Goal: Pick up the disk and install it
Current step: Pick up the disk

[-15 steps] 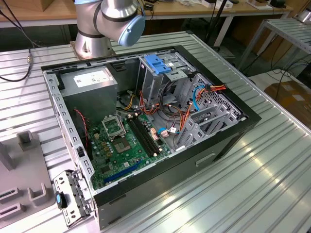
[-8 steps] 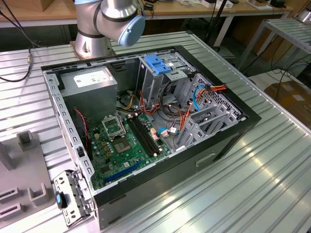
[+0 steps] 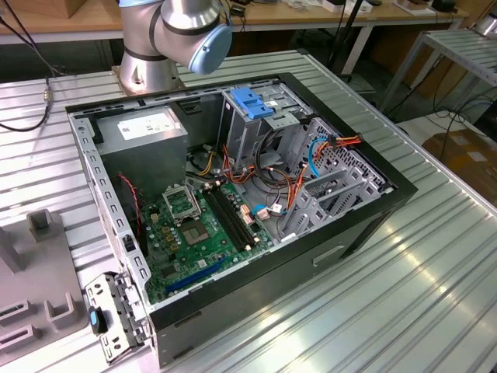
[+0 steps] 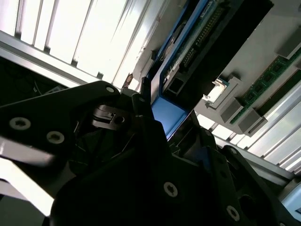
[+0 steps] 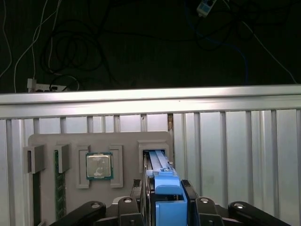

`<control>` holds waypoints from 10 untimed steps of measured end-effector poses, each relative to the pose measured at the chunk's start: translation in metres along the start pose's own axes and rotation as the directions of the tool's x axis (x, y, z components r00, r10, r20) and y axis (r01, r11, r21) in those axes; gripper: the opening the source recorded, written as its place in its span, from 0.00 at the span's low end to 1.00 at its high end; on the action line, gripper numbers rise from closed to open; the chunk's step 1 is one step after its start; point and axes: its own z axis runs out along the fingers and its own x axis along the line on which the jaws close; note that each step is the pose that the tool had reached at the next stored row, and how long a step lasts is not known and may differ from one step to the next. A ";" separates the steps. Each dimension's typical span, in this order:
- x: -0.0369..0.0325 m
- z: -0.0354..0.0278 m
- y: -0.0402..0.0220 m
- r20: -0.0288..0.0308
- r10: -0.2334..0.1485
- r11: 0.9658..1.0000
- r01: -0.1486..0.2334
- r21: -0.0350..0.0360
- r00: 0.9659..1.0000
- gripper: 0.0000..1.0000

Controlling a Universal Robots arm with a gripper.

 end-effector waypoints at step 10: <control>-0.0008 0.0004 -0.0001 0.000 0.000 1.000 0.000 0.000 1.000 0.45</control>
